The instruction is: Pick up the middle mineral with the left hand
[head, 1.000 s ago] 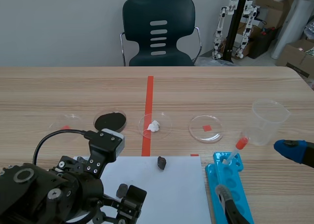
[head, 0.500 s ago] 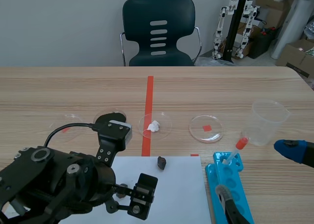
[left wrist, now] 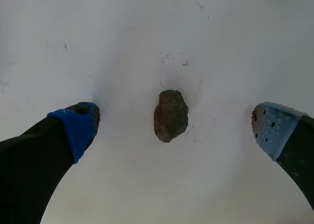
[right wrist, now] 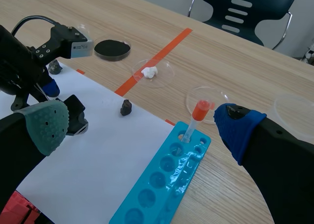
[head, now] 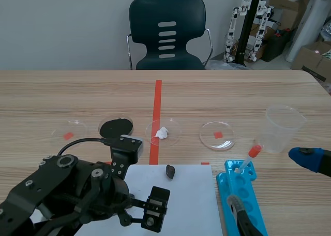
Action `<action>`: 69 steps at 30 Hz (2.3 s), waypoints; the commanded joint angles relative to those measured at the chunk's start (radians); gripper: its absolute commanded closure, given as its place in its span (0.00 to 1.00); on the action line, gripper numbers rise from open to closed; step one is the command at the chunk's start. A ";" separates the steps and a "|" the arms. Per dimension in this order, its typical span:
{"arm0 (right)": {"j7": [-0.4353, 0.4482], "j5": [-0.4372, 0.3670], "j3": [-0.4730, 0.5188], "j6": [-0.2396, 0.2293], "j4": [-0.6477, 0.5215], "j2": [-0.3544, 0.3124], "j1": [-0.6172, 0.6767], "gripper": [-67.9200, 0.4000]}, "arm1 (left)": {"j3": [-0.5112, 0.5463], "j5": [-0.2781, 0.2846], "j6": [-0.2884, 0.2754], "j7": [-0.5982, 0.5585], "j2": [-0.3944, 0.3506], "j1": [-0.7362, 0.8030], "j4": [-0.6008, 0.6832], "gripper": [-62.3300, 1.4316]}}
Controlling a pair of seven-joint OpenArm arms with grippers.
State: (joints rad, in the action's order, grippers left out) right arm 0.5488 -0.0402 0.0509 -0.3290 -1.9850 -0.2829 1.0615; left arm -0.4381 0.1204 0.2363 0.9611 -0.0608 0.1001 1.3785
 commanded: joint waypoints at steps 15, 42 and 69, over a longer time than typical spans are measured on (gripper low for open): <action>0.011 -0.008 0.007 0.003 -0.011 -0.005 0.000 0.08 | -0.001 -0.009 0.007 -0.007 0.010 -0.012 -0.004 0.37; 0.011 -0.008 0.007 0.003 -0.011 -0.005 0.000 0.08 | -0.001 -0.008 0.032 -0.055 0.007 -0.011 0.012 0.84; 0.011 -0.008 0.007 0.003 -0.011 -0.005 0.000 0.08 | 0.127 0.062 -0.304 -0.945 -0.329 0.452 0.491 0.84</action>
State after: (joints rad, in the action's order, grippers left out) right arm 0.5488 -0.0402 0.0509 -0.3290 -1.9850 -0.2829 1.0615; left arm -0.3183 0.1806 -0.0635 0.0387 -0.3904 0.5404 1.8454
